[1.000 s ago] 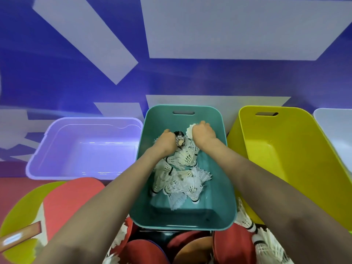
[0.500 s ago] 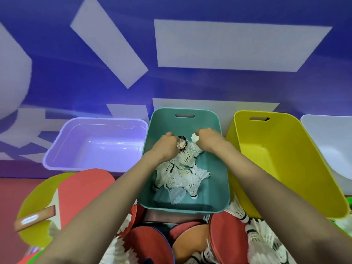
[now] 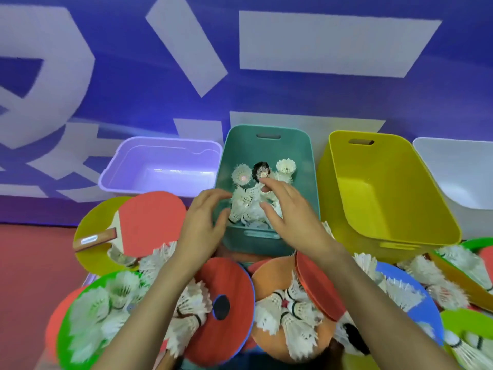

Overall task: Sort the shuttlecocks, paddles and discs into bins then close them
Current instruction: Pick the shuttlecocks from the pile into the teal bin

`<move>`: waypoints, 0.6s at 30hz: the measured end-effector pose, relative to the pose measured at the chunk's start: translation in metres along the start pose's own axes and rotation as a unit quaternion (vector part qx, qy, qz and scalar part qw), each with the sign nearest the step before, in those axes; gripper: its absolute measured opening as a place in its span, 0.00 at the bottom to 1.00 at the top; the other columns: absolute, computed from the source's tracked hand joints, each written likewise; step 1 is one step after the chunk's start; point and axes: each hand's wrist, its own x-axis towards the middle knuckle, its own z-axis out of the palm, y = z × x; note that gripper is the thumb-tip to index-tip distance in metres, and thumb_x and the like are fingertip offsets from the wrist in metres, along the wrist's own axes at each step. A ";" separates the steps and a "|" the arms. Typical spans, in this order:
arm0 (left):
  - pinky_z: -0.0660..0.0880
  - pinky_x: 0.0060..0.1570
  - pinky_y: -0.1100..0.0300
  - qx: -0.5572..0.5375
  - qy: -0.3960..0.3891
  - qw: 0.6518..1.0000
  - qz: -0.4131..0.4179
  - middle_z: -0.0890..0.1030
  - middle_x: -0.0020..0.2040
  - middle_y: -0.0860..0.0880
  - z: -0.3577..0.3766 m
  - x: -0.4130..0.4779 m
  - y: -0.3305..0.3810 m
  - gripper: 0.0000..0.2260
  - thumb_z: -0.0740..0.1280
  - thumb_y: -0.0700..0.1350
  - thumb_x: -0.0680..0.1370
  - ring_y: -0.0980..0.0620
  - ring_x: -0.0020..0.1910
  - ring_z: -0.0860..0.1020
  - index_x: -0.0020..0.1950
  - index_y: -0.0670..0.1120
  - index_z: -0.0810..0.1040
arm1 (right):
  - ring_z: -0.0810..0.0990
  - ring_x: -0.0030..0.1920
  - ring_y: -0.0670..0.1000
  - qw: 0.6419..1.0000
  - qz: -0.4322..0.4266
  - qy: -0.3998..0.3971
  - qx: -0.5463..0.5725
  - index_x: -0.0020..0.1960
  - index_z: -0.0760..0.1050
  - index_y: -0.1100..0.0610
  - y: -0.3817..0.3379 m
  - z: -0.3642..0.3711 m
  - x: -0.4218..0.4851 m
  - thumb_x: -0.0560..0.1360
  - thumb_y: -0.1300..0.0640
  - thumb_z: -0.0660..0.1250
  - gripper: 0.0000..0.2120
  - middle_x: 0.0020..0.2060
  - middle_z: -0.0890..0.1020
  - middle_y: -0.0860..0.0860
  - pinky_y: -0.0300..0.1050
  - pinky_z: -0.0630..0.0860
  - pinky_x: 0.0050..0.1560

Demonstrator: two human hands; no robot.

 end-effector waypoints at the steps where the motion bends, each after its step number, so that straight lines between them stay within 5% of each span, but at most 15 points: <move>1: 0.65 0.55 0.69 0.008 -0.001 1.000 -0.010 0.77 0.55 0.50 -0.005 -0.012 -0.004 0.12 0.67 0.35 0.74 0.54 0.54 0.74 0.56 0.44 0.78 | 0.73 0.58 0.51 1.000 -0.016 0.013 0.011 0.68 0.67 0.57 -0.008 0.006 -0.008 0.77 0.58 0.61 0.19 0.56 0.77 0.51 0.45 0.69 0.61; 5: 0.67 0.53 0.66 0.028 -0.027 0.998 -0.053 0.77 0.54 0.52 -0.023 -0.057 -0.030 0.10 0.66 0.37 0.74 0.52 0.53 0.76 0.54 0.45 0.79 | 0.75 0.53 0.50 0.995 -0.084 0.030 0.037 0.63 0.70 0.57 -0.036 0.038 -0.032 0.76 0.57 0.60 0.16 0.51 0.79 0.52 0.44 0.71 0.55; 9: 0.65 0.54 0.64 0.073 -0.061 0.990 -0.104 0.77 0.55 0.49 -0.034 -0.093 -0.052 0.12 0.69 0.36 0.73 0.47 0.55 0.76 0.55 0.45 0.79 | 0.76 0.54 0.51 0.993 -0.103 -0.051 0.022 0.63 0.70 0.56 -0.050 0.072 -0.048 0.77 0.54 0.59 0.16 0.52 0.79 0.51 0.47 0.74 0.54; 15: 0.64 0.61 0.61 0.086 -0.130 0.982 -0.109 0.75 0.60 0.49 -0.044 -0.121 -0.076 0.16 0.66 0.53 0.71 0.49 0.61 0.71 0.56 0.48 0.80 | 0.74 0.59 0.56 0.955 0.025 -0.294 -0.038 0.64 0.63 0.55 -0.059 0.114 -0.062 0.77 0.48 0.63 0.21 0.56 0.76 0.53 0.51 0.72 0.54; 18: 0.67 0.64 0.53 0.136 -0.179 0.973 -0.053 0.75 0.63 0.47 -0.043 -0.125 -0.084 0.19 0.75 0.45 0.66 0.45 0.64 0.69 0.57 0.48 0.79 | 0.77 0.54 0.59 0.936 0.083 -0.341 -0.039 0.64 0.61 0.56 -0.062 0.132 -0.067 0.76 0.48 0.65 0.23 0.53 0.78 0.57 0.51 0.74 0.49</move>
